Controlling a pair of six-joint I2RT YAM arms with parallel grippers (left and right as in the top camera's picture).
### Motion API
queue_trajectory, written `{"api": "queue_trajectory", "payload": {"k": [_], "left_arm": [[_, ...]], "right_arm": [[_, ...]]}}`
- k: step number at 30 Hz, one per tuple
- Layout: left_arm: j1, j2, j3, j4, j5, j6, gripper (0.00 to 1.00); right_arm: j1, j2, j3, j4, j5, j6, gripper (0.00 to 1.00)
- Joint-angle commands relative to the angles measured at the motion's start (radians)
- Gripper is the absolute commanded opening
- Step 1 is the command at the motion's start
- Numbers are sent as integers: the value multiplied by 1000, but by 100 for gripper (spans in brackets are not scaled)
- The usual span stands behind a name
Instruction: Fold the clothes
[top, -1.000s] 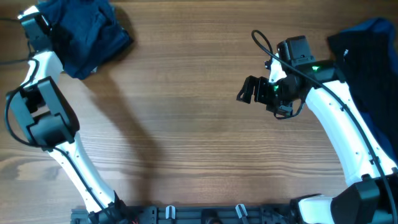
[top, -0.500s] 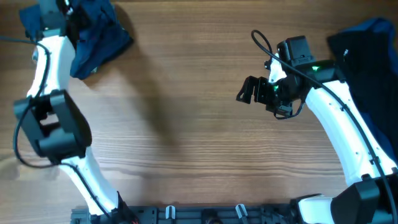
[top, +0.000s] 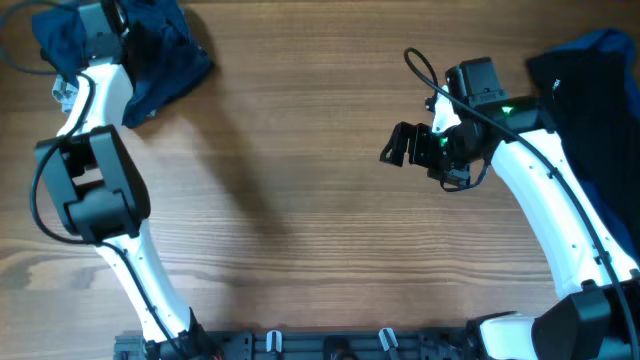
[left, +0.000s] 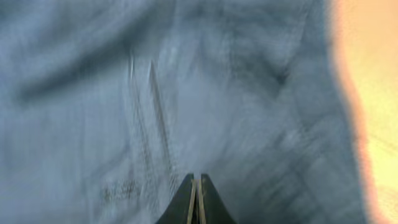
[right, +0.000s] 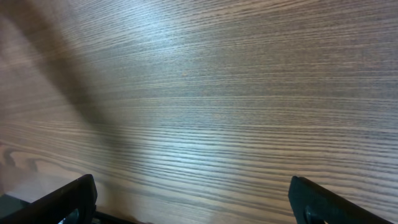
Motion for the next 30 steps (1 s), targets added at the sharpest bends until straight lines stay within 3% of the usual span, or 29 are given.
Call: {"api": "queue_trajectory", "payload": {"k": [1,7,13,16,18,21,22,25,30], "left_arm": [[6,-105,2,127,2,-13,4],[6,-34,2,253,2,-13,4],[9,145,2,428,-48,-12,27],[13,206,2,415,-55,-9,33],[23,210,2,362,-55,-8,43],[36,153,2,323,-53,-9,56],[39,120,2,311,-49,-9,71],[38,-47,2,251,2,-9,100],[20,-367,2,3,135,-10,100]], "right_arm": [[3,1,-6,18,-9,-18,99],[3,1,-5,48,-9,-19,100],[3,1,-5,61,-9,-19,100],[3,1,-5,56,-10,-19,99],[3,1,-6,50,-21,-22,100],[3,1,-5,40,-32,-23,99],[3,1,-6,36,-32,-23,99],[3,1,-6,34,-31,-23,99],[3,0,-5,64,-2,-18,99]]}}
